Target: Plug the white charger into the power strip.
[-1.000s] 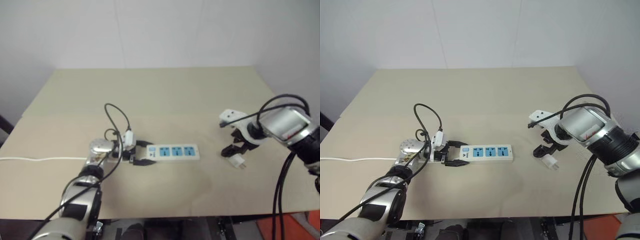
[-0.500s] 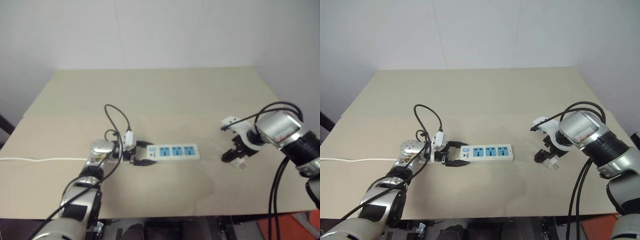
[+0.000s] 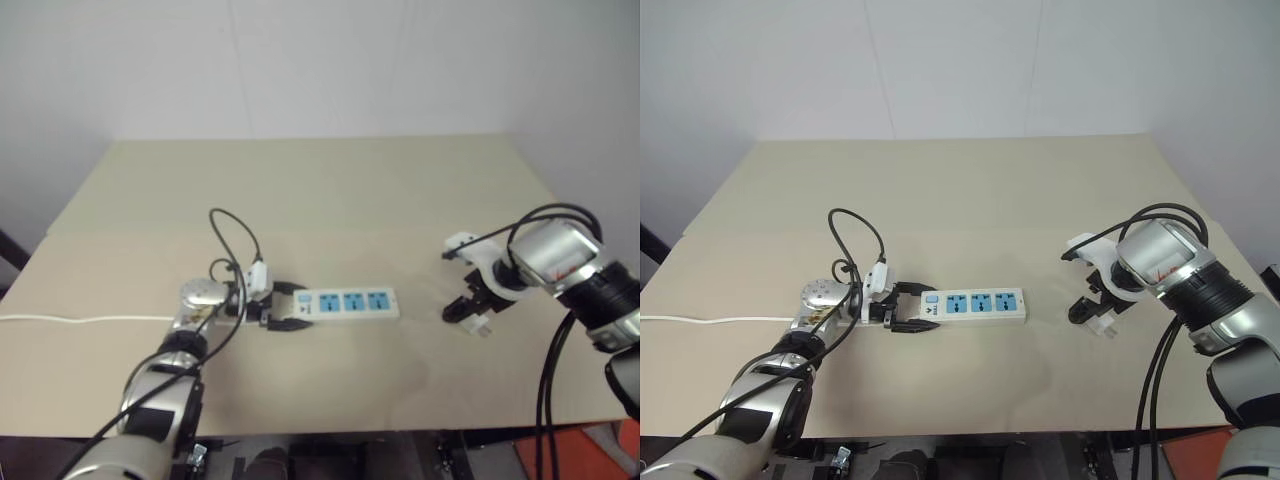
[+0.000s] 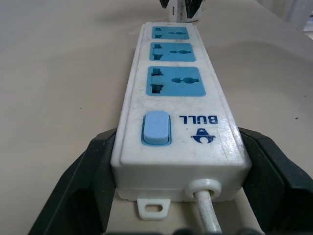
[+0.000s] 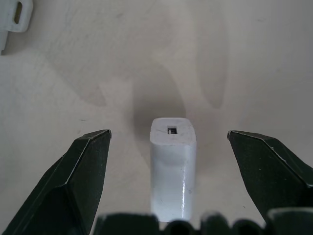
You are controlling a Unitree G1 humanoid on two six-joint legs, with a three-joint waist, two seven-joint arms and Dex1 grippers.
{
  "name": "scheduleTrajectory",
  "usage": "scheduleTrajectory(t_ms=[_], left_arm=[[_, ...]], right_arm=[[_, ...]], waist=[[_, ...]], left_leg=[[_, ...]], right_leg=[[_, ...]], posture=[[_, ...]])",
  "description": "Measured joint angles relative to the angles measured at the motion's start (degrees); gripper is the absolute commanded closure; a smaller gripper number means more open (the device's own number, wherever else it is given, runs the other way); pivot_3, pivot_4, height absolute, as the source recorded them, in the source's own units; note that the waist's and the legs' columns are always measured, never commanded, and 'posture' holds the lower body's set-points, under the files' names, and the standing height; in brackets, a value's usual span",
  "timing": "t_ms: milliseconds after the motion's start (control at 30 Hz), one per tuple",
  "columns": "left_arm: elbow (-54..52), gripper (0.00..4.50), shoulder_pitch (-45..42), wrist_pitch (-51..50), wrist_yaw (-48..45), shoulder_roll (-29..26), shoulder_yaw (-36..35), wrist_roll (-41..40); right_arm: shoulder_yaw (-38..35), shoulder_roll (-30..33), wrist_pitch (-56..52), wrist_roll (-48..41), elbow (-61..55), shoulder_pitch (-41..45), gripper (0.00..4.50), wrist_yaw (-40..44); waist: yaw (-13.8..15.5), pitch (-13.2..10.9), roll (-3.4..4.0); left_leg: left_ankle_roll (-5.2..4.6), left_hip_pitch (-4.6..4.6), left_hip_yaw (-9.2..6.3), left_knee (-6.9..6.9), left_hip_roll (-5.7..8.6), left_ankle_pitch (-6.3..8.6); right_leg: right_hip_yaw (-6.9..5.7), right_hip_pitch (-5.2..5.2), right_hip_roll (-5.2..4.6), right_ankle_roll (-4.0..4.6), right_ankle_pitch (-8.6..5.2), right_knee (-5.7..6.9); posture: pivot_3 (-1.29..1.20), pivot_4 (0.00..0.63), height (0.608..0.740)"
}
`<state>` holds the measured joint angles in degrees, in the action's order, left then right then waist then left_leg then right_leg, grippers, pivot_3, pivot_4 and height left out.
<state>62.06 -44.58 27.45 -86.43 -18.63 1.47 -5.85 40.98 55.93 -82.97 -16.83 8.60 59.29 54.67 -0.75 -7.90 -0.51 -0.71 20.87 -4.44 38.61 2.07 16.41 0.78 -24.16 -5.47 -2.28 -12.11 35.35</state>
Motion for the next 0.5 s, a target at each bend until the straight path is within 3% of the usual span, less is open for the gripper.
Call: scheduleTrajectory(t_ms=[200, 333, 500], left_arm=[[0.00, 1.24, 0.00, 0.12, 0.14, 0.01, 0.24, -0.02], [0.00, 1.24, 0.01, -0.21, 0.04, 0.05, -0.23, -0.55], [-0.01, 1.24, 0.02, -0.23, 0.11, 0.01, -0.15, -0.77]], right_arm=[[-0.01, -1.14, 0.05, 0.08, 1.12, -0.05, 1.85, -0.16], [0.03, -1.65, 0.39, 0.63, 2.25, -0.05, 3.33, -0.32], [0.05, -1.69, 0.68, 0.93, 2.28, -0.05, 3.39, -0.14]], waist=[[0.01, 0.01, 0.01], [0.01, 0.01, 0.01], [0.01, 0.01, 0.01]], left_leg=[[0.00, 0.00, 0.00, 0.02, 0.00, 0.00], [0.00, 0.01, 0.00, 0.03, 0.00, 0.00], [-0.01, 0.01, -0.01, 0.04, 0.00, 0.00]], right_leg=[[0.00, 0.01, 0.00, 0.00, 0.00, 0.01], [0.00, 0.00, 0.00, -0.01, 0.01, 0.01], [-0.01, 0.01, 0.00, -0.01, 0.01, 0.01]], posture=[[0.00, 0.150, 0.740], [0.00, 0.150, 0.740], [0.00, 0.150, 0.740]])
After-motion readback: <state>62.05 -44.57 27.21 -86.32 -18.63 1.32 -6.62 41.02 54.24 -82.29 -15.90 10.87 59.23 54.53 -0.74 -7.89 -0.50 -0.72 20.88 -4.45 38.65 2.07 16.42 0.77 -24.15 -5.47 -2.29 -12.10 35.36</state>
